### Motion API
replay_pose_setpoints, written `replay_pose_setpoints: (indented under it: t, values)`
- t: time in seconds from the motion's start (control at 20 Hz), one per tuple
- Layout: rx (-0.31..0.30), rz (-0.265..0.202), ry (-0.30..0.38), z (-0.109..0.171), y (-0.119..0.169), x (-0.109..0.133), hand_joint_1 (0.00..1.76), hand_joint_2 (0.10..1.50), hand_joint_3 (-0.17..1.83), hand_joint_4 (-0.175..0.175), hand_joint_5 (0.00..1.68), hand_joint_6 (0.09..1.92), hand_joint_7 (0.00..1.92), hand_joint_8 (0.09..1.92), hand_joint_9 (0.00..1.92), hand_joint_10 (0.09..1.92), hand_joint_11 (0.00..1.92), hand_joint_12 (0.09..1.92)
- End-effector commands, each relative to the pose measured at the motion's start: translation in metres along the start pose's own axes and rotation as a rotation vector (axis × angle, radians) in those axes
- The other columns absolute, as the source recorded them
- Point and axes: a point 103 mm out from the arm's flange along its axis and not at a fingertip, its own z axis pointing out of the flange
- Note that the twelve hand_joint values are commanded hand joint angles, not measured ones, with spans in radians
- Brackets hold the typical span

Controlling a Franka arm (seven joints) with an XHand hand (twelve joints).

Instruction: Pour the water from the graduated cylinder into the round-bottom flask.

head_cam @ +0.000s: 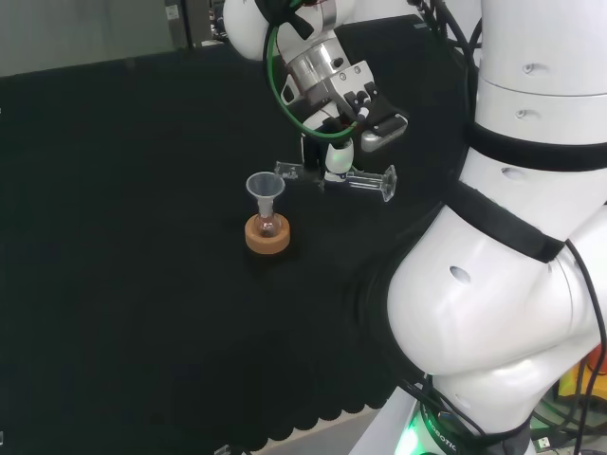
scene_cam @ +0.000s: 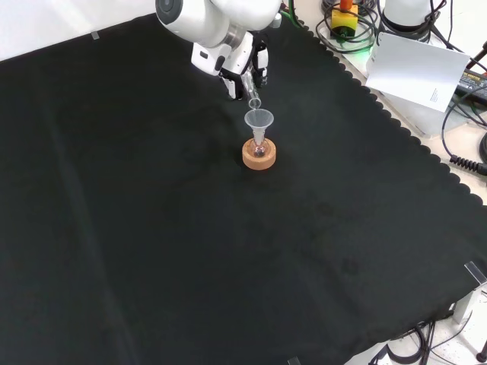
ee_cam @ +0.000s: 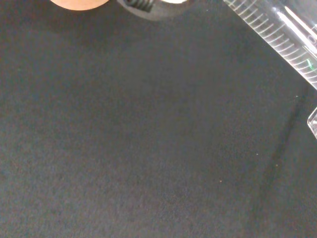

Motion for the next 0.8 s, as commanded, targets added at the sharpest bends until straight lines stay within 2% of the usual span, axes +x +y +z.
replay_pose_setpoints:
  t: [0.05, 0.3, 0.8]
  values:
    - [0.001, 0.019, -0.03, -0.004, -0.004, 0.002, 1.11, 1.15, 0.0, -0.106, 0.92, 1.09, 1.2, 0.42, 1.44, 0.09, 1.29, 0.77]
    - [0.023, 0.052, -0.101, -0.009, -0.005, 0.011, 1.12, 1.15, 0.0, -0.108, 0.93, 1.08, 1.21, 0.42, 1.44, 0.09, 1.29, 0.77]
    - [0.063, 0.084, -0.157, -0.018, -0.004, 0.03, 1.12, 1.15, 0.0, -0.111, 0.93, 1.08, 1.21, 0.41, 1.44, 0.09, 1.29, 0.76]
